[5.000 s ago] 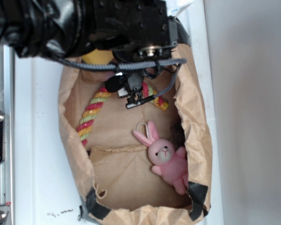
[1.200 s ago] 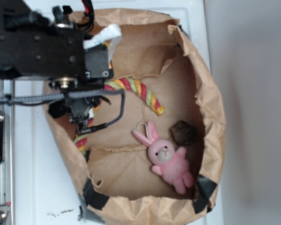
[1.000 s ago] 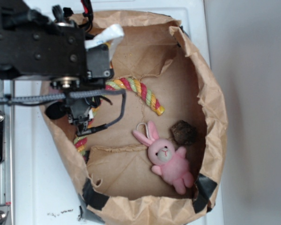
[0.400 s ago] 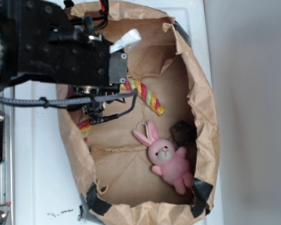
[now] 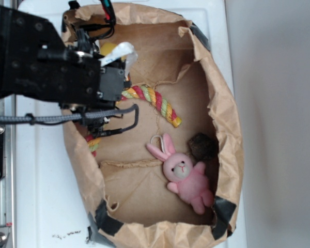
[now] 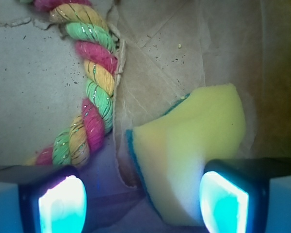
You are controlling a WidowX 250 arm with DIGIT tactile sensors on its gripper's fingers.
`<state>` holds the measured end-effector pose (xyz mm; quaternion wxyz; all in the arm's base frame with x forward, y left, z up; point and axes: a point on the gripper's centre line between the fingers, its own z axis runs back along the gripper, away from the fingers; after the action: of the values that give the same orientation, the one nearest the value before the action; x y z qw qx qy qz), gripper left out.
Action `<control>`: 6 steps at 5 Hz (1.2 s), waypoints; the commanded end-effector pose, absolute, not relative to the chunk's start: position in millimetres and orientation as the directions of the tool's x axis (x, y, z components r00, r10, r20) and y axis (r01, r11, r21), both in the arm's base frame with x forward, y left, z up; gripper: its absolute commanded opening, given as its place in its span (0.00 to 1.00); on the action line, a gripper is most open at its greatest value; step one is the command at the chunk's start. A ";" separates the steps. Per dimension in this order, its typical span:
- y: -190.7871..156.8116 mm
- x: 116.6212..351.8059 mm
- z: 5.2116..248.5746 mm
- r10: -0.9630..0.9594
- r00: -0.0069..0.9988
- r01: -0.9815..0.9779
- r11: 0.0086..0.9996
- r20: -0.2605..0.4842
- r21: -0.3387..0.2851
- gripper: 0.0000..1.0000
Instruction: Grab the green sponge.
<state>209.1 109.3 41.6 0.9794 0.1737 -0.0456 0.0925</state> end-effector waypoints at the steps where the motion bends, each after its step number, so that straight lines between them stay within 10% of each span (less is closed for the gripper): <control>1: 120.6 206.0 45.4 0.155 0.971 -0.218 0.887 0.181 0.407 1.00; 3: 130.0 208.1 44.3 0.184 0.967 -0.243 0.877 0.179 0.413 1.00; 6: 113.9 214.8 87.9 0.214 0.970 -0.235 0.948 0.117 0.213 1.00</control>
<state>210.2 96.6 69.6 0.9905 0.0964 -0.0170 0.0967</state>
